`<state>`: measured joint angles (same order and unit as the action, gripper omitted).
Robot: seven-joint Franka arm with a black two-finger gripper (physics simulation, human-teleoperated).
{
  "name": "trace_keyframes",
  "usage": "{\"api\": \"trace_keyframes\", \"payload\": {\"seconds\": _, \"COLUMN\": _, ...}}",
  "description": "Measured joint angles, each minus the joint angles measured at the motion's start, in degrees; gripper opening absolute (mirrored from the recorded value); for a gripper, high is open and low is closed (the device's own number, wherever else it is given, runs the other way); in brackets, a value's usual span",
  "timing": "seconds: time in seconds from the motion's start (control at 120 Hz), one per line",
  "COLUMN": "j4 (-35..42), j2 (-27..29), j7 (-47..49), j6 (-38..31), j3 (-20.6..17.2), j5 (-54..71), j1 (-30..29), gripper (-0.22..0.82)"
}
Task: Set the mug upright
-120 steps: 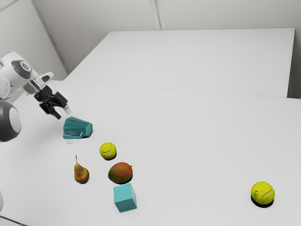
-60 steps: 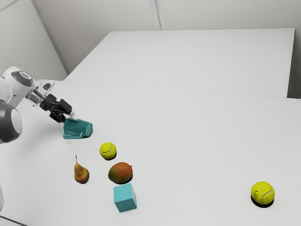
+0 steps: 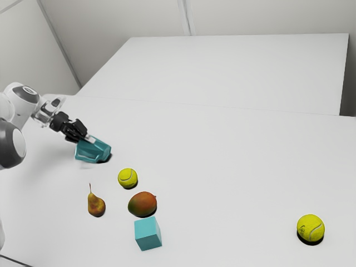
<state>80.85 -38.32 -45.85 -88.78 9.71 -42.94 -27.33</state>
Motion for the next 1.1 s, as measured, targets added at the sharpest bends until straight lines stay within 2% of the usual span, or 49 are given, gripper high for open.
{"api": "trace_keyframes", "payload": {"seconds": 0.3, "j4": 1.10, "j2": 1.04, "j7": 0.33, "j6": 1.09, "j3": 0.03, "j5": -3.05, "j1": 1.40, "gripper": -0.15}}
{"api": "trace_keyframes", "payload": {"seconds": 0.508, "j4": 6.40, "j2": 7.73, "j7": 1.23, "j6": 0.46, "j3": 0.82, "j5": -1.19, "j1": 5.82, "gripper": -0.17}}
{"api": "trace_keyframes", "payload": {"seconds": 0.742, "j4": 17.72, "j2": 17.59, "j7": 3.18, "j6": -11.32, "j3": 1.88, "j5": 12.69, "j1": 15.82, "gripper": -0.17}}
{"api": "trace_keyframes", "payload": {"seconds": 0.925, "j4": 22.97, "j2": 21.00, "j7": 5.74, "j6": -19.66, "j3": 4.76, "j5": 21.86, "j1": 22.12, "gripper": -0.17}}
{"api": "trace_keyframes", "payload": {"seconds": 1.1, "j4": 25.91, "j2": 23.25, "j7": 9.06, "j6": -25.15, "j3": 5.86, "j5": 28.14, "j1": 26.18, "gripper": -0.17}}
